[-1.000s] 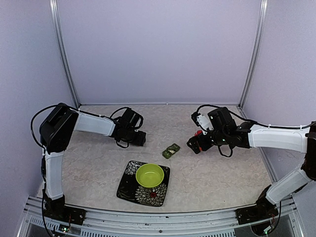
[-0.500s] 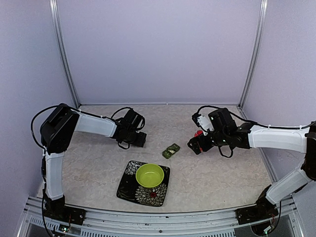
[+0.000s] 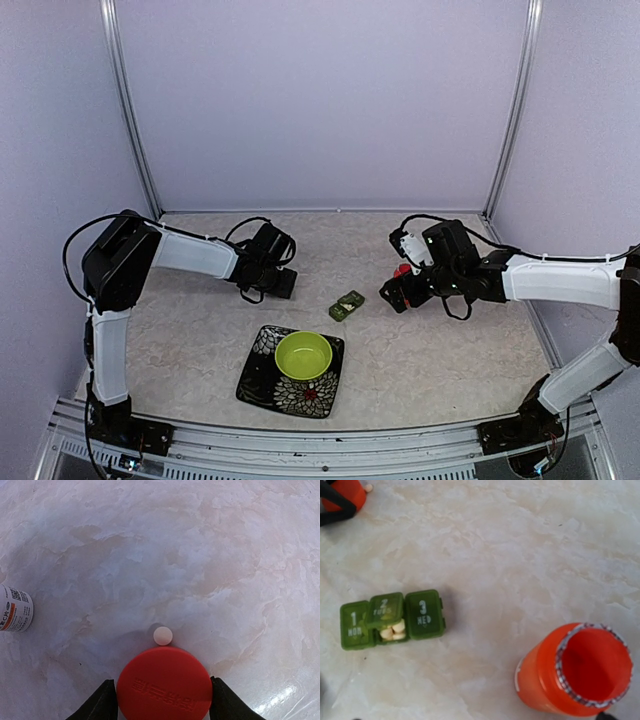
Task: Sort the pills into containers
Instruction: Pick up the lid of the pill bottle from the center of the board.
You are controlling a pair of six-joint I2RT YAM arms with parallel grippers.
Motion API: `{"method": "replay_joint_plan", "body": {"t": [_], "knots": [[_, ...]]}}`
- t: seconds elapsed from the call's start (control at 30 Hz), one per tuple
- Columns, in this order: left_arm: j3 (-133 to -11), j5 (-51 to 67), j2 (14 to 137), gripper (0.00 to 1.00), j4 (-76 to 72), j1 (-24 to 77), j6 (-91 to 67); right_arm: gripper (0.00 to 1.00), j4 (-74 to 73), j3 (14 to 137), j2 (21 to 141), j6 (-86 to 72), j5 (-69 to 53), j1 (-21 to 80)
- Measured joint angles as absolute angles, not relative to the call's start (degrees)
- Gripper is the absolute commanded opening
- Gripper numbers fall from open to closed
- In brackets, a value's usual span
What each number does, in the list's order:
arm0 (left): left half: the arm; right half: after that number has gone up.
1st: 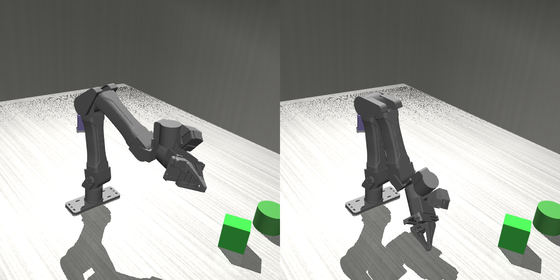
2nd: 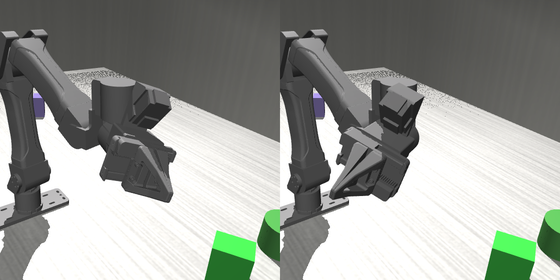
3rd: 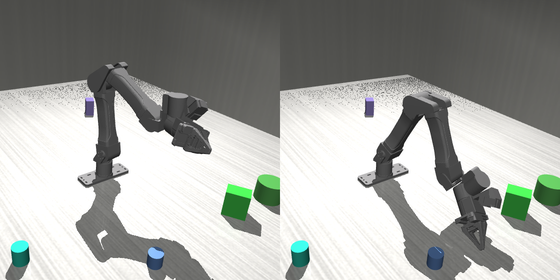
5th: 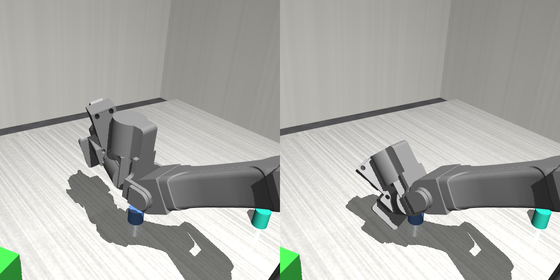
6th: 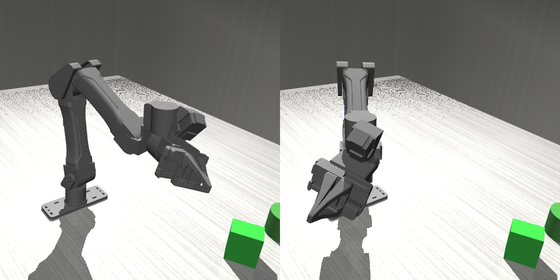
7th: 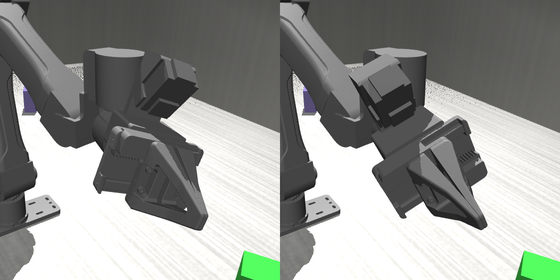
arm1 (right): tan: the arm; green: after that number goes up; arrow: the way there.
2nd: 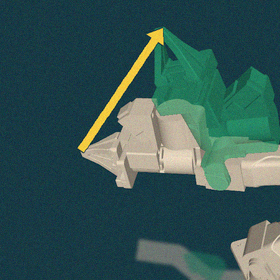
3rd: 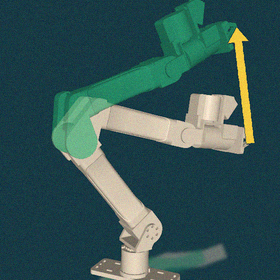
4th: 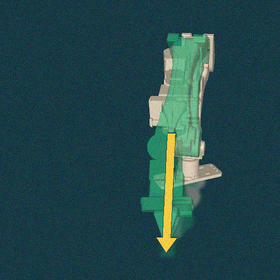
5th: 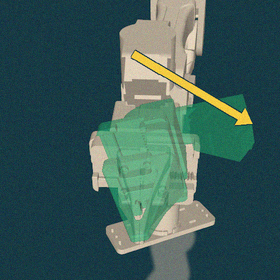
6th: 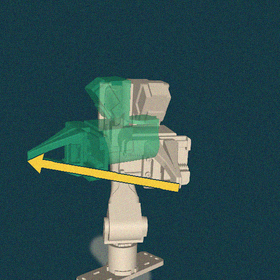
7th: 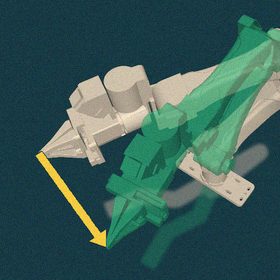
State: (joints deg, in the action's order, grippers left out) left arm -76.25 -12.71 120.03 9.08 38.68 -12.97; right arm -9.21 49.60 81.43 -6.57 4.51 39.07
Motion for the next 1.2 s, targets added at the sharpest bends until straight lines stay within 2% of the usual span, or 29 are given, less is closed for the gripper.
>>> {"method": "replay_joint_plan", "body": {"t": [1.03, 1.2], "knots": [[-76.25, -10.96, 119.87, 0.61, 8.12, 38.54, -13.43, 1.00, -8.27, 47.81, 81.45, -7.11, 3.01, 38.81], [-76.25, -10.96, 119.87, 0.55, 8.12, 38.54, -13.43, 1.00, -8.25, 47.81, 81.62, -7.16, 2.63, 38.81]]}}
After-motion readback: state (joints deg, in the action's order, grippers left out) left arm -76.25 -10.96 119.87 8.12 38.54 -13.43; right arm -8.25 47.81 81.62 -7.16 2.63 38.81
